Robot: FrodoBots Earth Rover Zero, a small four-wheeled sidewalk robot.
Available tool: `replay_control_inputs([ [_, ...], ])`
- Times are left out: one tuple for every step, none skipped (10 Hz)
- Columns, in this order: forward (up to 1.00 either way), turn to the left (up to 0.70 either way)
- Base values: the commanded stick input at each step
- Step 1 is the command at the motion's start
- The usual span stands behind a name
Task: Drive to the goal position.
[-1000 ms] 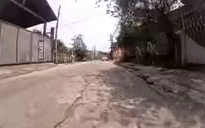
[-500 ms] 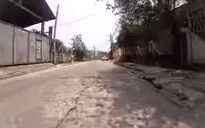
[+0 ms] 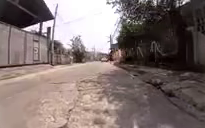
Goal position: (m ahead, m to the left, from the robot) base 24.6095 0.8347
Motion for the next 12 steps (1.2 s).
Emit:
replay_control_inputs([
  [0.7, 0.0],
  [0.7, 0.0],
  [0.7, 0.0],
  [0.7, 0.0],
  [0.7, 0.0],
  [0.7, 0.0],
  [0.7, 0.0],
  [0.7, 0.0],
  [0.7, 0.0],
  [0.7, 0.0],
  [0.7, 0.0],
  [0.7, 0.0],
])
